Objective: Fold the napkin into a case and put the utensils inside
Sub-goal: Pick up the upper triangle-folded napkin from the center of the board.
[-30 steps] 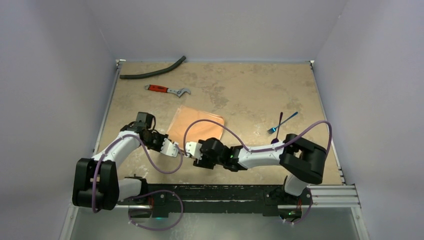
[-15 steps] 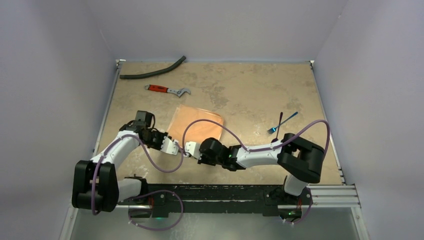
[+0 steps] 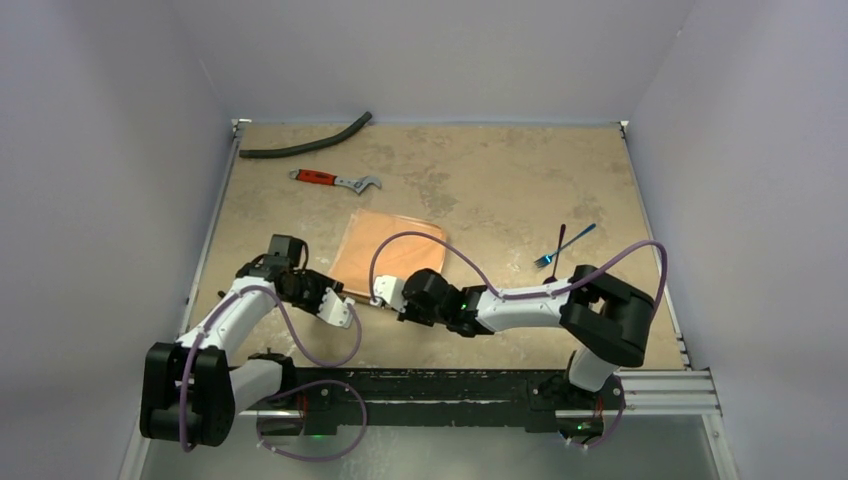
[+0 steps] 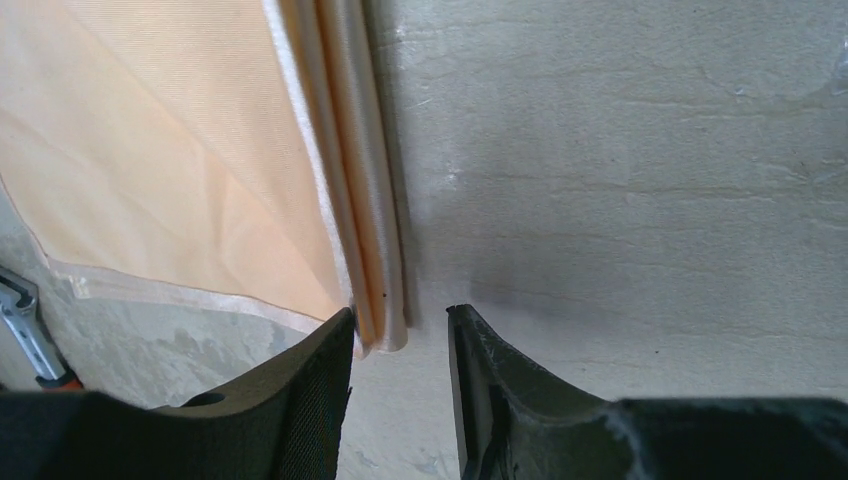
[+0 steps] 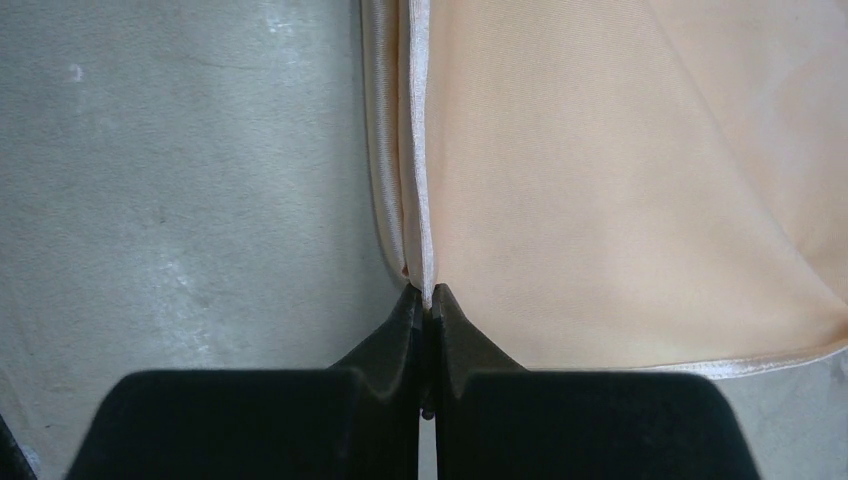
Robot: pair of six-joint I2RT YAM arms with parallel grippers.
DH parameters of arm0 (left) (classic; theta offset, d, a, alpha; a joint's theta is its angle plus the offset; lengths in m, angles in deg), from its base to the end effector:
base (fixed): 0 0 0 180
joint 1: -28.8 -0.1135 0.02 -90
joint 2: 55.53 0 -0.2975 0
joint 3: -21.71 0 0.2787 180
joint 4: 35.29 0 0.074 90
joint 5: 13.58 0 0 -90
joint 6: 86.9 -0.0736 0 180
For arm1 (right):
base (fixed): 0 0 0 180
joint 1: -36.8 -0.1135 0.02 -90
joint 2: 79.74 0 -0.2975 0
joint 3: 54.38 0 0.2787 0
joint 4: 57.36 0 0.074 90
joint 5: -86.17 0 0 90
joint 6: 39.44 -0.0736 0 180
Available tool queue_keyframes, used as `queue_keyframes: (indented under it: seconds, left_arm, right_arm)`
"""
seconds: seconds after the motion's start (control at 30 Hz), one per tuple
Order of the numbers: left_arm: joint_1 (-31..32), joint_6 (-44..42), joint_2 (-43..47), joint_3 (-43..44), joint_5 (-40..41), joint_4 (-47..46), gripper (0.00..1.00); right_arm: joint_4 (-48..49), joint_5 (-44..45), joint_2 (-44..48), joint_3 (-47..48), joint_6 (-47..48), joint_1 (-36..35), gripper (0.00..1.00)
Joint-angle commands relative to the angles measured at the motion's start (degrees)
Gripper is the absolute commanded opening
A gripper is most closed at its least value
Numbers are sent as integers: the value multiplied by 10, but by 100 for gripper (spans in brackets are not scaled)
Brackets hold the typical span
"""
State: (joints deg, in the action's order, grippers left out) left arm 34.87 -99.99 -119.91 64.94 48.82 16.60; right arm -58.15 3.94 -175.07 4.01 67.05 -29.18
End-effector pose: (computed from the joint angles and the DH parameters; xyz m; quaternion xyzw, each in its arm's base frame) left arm 0.1872 -0.0542 0.1480 0.8031 0.5280 -0.0490 0.2716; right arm 0.1665 0.3491 0.1523 -0.5680 0.6932 0.1287 0.4246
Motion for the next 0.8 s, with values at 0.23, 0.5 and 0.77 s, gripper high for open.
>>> queue_keyframes:
  seconds: [0.23, 0.5, 0.77]
  left_arm:
    - [1, -11, 1, -46, 11, -135, 40]
    - [6, -49, -16, -63, 20, -136, 43]
    - [10, -80, -76, -40, 50, -117, 25]
  right_arm:
    - [-16, -53, 14, 23, -7, 26, 0]
    - [-20, -77, 12, 34, -10, 47, 0]
    - [-20, -100, 8, 36, -9, 54, 0]
